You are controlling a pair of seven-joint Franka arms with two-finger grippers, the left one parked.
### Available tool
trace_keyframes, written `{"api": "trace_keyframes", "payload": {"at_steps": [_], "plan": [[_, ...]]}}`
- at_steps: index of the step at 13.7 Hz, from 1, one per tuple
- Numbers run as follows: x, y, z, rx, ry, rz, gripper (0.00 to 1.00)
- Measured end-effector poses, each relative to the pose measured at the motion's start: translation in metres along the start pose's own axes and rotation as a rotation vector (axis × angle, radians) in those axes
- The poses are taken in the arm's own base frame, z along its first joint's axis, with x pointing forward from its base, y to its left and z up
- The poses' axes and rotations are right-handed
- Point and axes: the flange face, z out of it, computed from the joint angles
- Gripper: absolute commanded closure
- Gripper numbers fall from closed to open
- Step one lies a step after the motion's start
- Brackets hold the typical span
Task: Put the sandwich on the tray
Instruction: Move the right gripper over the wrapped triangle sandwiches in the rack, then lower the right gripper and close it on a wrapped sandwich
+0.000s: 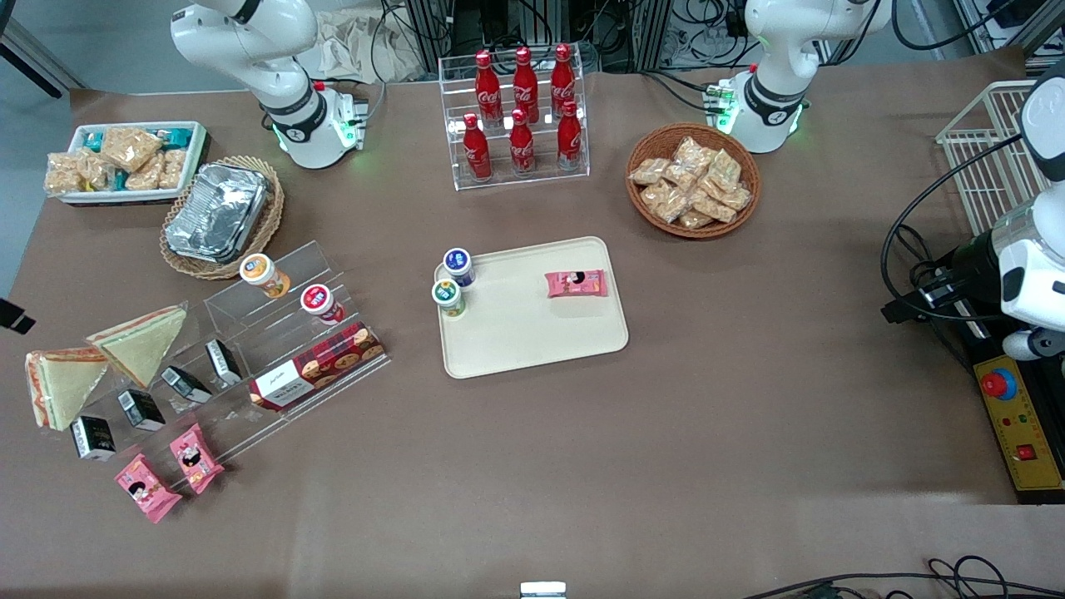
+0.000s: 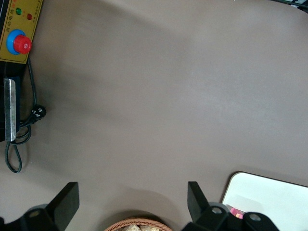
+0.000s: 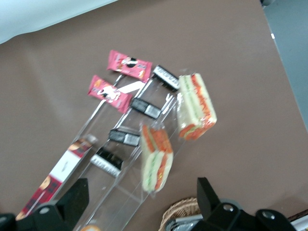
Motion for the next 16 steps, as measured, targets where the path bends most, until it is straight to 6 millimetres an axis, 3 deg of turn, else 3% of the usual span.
{"api": "trace_keyframes", "payload": {"at_steps": [5,9,13,16], "plan": [[0.029,0.046,0.064,0.046,-0.024,0.001,0.0],[0.039,0.061,0.089,0.04,-0.015,-0.086,0.0],[0.048,0.095,0.125,0.048,-0.02,-0.179,0.0],[0.049,0.107,0.148,0.065,-0.04,-0.193,0.0]]}}
